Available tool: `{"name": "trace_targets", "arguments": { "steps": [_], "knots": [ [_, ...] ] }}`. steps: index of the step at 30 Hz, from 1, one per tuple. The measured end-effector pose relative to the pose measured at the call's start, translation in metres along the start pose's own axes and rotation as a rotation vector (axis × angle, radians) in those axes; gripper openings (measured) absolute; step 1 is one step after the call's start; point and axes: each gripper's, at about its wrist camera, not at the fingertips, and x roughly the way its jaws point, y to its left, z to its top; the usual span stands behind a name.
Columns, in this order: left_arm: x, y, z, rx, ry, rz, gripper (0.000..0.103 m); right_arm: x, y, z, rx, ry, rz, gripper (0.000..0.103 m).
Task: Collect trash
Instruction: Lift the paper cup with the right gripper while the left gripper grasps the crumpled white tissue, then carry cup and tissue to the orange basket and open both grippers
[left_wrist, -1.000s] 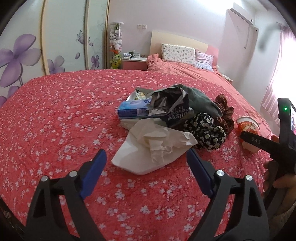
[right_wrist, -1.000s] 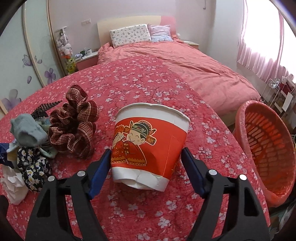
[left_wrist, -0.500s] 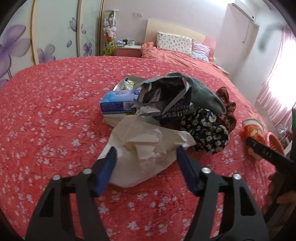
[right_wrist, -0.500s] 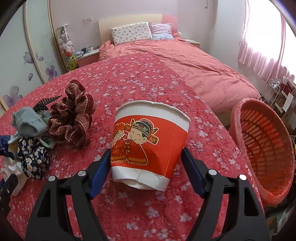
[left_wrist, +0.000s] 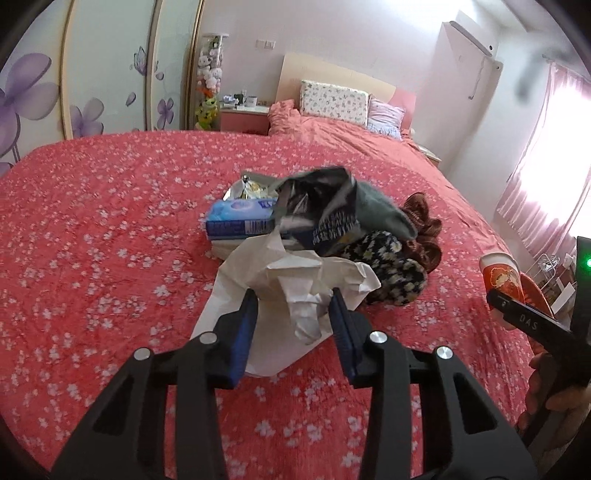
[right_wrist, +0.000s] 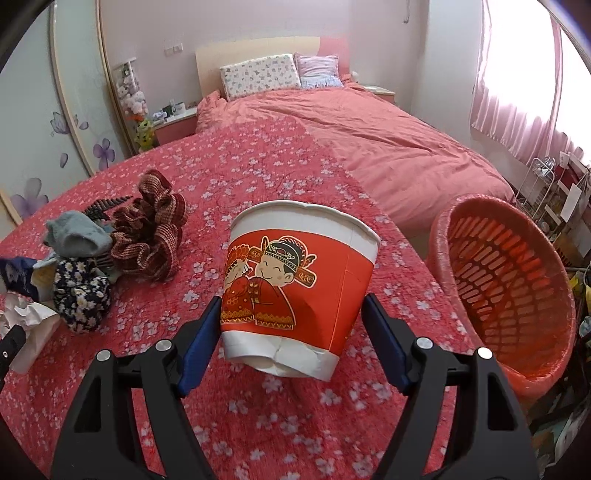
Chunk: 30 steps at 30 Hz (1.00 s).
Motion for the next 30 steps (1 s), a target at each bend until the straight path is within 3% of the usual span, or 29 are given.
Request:
{"name": "trace_targets", "arguments": {
  "steps": [9,19,30],
  "knots": [
    [-0.045,-0.017,0.001,0.028,-0.06,-0.022,0.039,-0.03,-0.014,-0.004,0.001,-0.064,0.014,0.075],
    [-0.08,-0.061,0.005,0.08,-0.112,-0.103,0.039,-0.065,-0.036,-0.003,0.013,-0.155,0.021,0.075],
    [-0.073,-0.118,0.012,0.155,-0.105,-0.195,0.039,-0.092,-0.066,-0.008,0.057,-0.214,-0.013,0.075]
  ]
}}
